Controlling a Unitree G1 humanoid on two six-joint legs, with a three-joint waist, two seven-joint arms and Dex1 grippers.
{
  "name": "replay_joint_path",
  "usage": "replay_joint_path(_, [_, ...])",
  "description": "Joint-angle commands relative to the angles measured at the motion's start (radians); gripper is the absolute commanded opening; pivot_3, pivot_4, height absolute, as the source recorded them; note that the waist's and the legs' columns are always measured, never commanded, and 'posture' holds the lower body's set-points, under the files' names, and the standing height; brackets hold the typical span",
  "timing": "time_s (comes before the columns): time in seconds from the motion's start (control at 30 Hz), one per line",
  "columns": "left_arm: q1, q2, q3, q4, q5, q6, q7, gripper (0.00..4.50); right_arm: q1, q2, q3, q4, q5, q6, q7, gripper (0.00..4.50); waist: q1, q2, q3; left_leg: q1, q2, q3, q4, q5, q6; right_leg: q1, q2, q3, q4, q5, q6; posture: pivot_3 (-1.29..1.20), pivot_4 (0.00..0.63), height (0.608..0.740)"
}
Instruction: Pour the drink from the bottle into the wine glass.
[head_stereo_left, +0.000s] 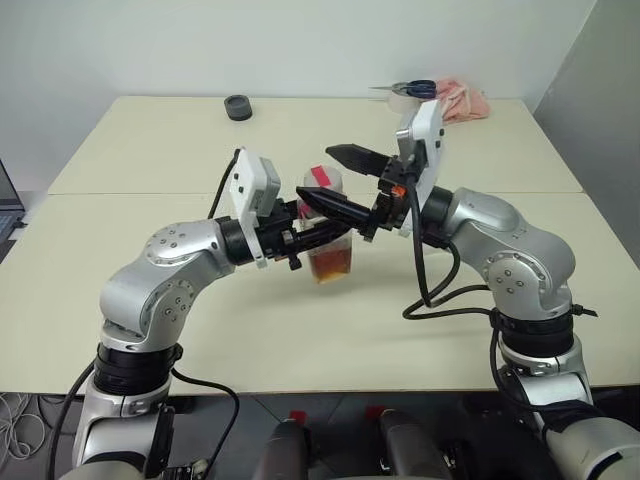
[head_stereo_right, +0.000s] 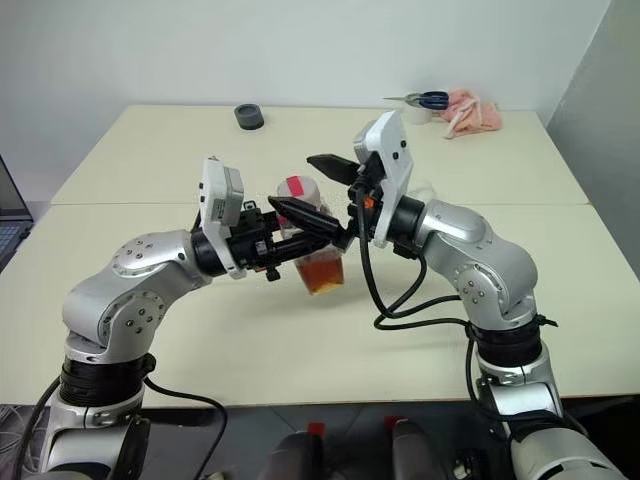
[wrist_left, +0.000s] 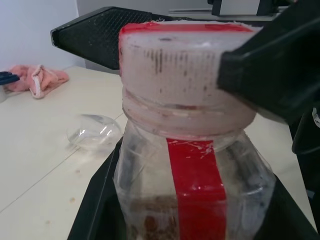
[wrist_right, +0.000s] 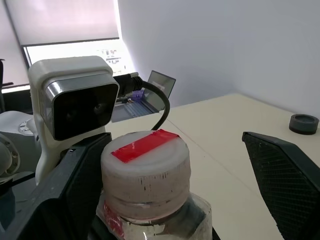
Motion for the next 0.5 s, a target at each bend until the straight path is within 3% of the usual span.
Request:
replay_joint_path(0.03, [-0.008, 0.019, 0.02, -0.047, -0.026, -0.006, -0.016, 1.82, 0.01, -0.044, -0.061, -0.03, 0.029, 0.013, 0.011, 4.45, 0.0, 0.0, 0.0, 0.0, 0.0, 0.0, 0.0, 0.0, 0.0, 0.0, 0.0, 0.0, 0.0, 0.0, 0.0, 0.0, 0.15, 0.74])
replay_joint_path(0.5, [-0.007, 0.016, 0.019, -0.056, -0.028, -0.002, -0.01, 1.82, 0.041, -0.112, -0.091, -0.077, 0.128, 0.058, 0.046, 4.45, 0.001, 0.0, 0.0, 0.0, 0.0, 0.0, 0.0, 0.0, 0.0, 0.0, 0.0, 0.0, 0.0, 0.0, 0.0, 0.0, 0.15, 0.74])
